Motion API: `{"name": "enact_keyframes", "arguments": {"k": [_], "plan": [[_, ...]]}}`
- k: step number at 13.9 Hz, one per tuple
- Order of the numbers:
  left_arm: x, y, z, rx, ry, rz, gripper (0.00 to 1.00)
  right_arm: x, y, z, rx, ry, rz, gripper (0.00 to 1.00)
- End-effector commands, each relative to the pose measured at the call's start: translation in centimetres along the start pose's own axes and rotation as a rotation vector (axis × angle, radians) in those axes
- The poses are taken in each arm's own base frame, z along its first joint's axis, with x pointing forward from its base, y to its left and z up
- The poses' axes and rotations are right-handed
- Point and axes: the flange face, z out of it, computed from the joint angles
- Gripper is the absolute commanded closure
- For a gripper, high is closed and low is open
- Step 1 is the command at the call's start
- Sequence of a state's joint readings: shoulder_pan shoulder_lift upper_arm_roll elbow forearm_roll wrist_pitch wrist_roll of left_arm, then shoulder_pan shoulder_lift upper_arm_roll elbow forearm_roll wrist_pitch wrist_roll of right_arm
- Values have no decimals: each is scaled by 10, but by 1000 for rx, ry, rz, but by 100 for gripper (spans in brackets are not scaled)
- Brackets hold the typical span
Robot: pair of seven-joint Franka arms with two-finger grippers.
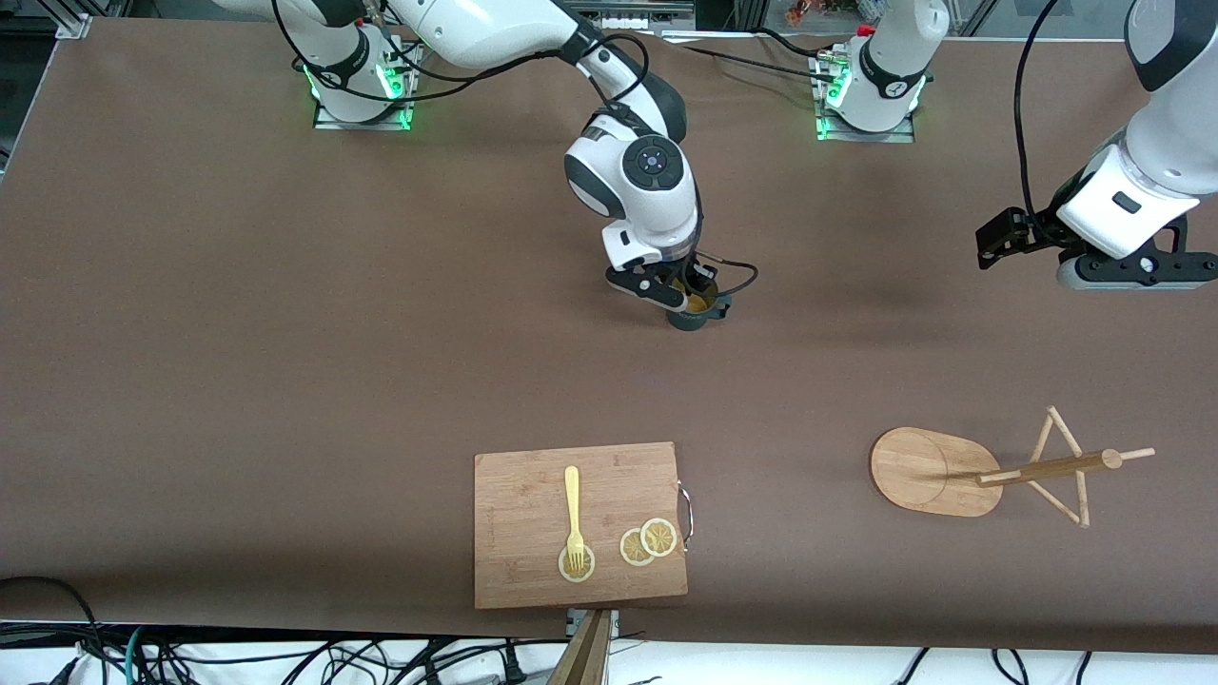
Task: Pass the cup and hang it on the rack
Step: 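Carry the teal mug with the right gripper toward the table middle, then release the mug and withdraw the right gripper while the left gripper approaches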
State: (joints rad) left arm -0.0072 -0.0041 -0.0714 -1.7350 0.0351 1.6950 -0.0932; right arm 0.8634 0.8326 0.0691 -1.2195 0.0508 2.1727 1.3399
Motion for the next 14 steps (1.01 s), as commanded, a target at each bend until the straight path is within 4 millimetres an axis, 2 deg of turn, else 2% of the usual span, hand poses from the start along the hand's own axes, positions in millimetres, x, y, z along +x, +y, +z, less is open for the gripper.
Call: {"name": "enact_keyframes", "arguments": {"k": [1, 4, 6, 9, 14], "plan": [[2, 0, -4, -16, 7, 9, 0, 27, -3, -55, -48, -21, -49, 0], [2, 0, -4, -16, 7, 8, 0, 71, 16, -114, -72, -26, -146, 0], [2, -1, -4, -16, 5, 14, 0, 100, 36, -151, -109, -28, -237, 0], [2, -1, -4, -16, 7, 14, 0, 150, 72, -195, -144, -44, -350, 0], [2, -1, -4, -16, 7, 14, 0, 244, 142, -243, -149, -69, -492, 0]]}}
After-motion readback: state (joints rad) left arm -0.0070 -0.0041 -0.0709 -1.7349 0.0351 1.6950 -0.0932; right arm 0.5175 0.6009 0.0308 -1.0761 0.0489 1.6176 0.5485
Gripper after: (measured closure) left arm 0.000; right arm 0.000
